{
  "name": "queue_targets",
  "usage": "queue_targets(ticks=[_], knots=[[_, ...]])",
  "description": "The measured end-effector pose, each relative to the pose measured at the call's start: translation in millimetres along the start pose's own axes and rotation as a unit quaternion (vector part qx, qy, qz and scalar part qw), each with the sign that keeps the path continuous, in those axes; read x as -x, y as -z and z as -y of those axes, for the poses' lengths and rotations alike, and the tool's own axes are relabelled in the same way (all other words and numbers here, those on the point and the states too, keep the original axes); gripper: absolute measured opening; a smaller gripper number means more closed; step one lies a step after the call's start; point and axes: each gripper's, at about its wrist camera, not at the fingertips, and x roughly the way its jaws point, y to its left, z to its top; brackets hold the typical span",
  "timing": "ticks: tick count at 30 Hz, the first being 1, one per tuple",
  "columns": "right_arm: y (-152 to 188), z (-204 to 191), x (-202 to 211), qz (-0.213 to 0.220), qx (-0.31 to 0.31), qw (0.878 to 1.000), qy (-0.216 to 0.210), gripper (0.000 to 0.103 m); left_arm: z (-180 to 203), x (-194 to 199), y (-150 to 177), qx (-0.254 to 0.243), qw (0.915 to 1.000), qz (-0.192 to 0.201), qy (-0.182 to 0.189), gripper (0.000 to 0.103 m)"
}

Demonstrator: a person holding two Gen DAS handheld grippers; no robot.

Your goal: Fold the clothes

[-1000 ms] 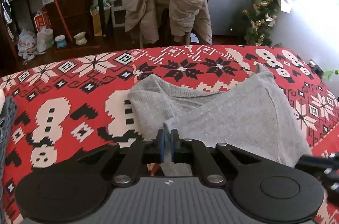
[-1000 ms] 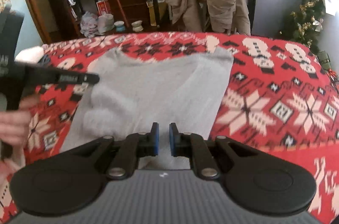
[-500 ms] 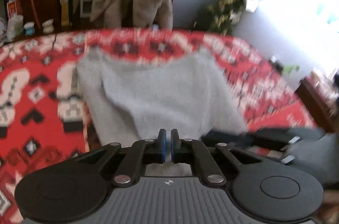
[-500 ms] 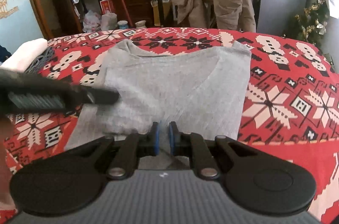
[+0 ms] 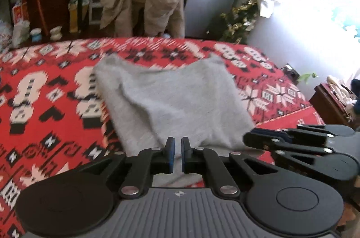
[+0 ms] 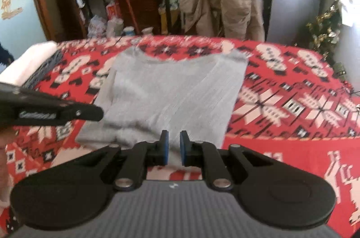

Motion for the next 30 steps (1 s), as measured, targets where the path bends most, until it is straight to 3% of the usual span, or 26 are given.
queue_targets(ticks=[4, 10, 13, 18, 23, 30], knots=[[3, 10, -17, -0.031, -0.001, 0.999, 0.032, 0.01, 2, -20, 8, -0.018, 0.9994, -0.022, -0.021, 0.005], [26, 12, 0, -0.026, 0.001, 0.999, 0.031, 0.009, -7, -14, 25, -0.01, 0.999, -0.037, -0.024, 0.005], [27, 9, 6, -0.029, 0.0, 0.999, 0.025, 0.01, -5, 0, 24, -0.005, 0.9996, -0.026, -0.014, 0.004], [5, -12, 5, 0.002, 0.031, 0.999, 0.008, 0.01, 6, 8, 7, -0.001, 0.9998, 0.01, 0.019, 0.005], [-5, -20, -24, -0.01, 0.028, 0.999, 0.013, 0.009, 3, -28, 6, 0.011, 0.9995, -0.028, 0.006, 0.004], [14, -18, -21, -0.007, 0.014, 1.0, 0.009, 0.009, 0, -19, 24, 0.02, 0.9994, -0.026, 0.014, 0.005]])
